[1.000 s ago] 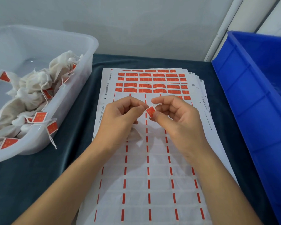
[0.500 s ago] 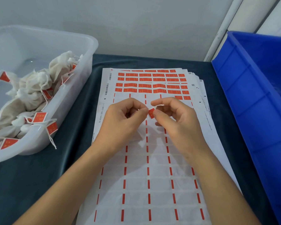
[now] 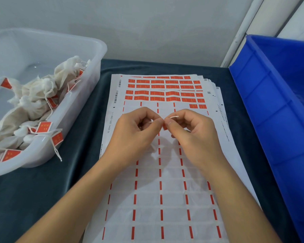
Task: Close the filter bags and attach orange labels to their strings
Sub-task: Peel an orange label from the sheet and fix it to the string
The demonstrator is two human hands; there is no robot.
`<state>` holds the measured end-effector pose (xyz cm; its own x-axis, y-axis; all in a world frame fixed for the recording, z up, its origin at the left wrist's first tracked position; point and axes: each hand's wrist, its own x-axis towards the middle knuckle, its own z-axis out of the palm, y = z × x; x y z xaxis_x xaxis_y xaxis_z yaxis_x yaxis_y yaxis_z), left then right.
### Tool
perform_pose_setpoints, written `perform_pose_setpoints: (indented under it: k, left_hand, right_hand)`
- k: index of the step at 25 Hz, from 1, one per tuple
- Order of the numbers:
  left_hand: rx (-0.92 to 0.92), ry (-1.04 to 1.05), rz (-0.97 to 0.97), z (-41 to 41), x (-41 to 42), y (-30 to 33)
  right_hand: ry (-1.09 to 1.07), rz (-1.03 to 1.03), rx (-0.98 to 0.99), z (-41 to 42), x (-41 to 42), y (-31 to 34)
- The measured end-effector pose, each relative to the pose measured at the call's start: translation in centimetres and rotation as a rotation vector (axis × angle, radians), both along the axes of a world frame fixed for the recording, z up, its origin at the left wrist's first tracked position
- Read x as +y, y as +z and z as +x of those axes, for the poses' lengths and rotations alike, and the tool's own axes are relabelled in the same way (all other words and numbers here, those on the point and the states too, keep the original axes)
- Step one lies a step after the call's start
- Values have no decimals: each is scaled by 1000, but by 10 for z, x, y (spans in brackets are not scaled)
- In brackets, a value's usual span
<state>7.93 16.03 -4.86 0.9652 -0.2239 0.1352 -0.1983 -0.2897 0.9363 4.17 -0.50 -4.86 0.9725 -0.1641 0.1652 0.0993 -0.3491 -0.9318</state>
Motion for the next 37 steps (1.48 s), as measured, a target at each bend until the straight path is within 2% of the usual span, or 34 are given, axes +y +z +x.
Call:
perform_pose_setpoints:
  k: [16, 24, 26, 30, 32, 34, 37]
  left_hand:
    - [-18, 14, 39, -1, 0, -4]
    - [-44, 23, 82, -4, -4, -4]
    - [-50, 20, 158, -2, -1, -4]
    - [-137, 2, 496, 1, 11, 6]
    - [-182, -1, 590, -4, 19, 16]
    - [-236, 15, 562, -11, 29, 28]
    - [-364, 127, 377, -25, 55, 55]
  right_hand:
    - [2, 11, -21, 1, 1, -3]
    - [21, -66, -9, 1, 6, -2]
    - [-9, -73, -37, 1, 7, 2]
    - [-93, -70, -92, 1, 1, 16]
    - [-89, -113, -106, -1, 0, 26]
    - [-46, -198, -122, -5, 2, 40]
    - [65, -330, -181, -7, 18, 73]
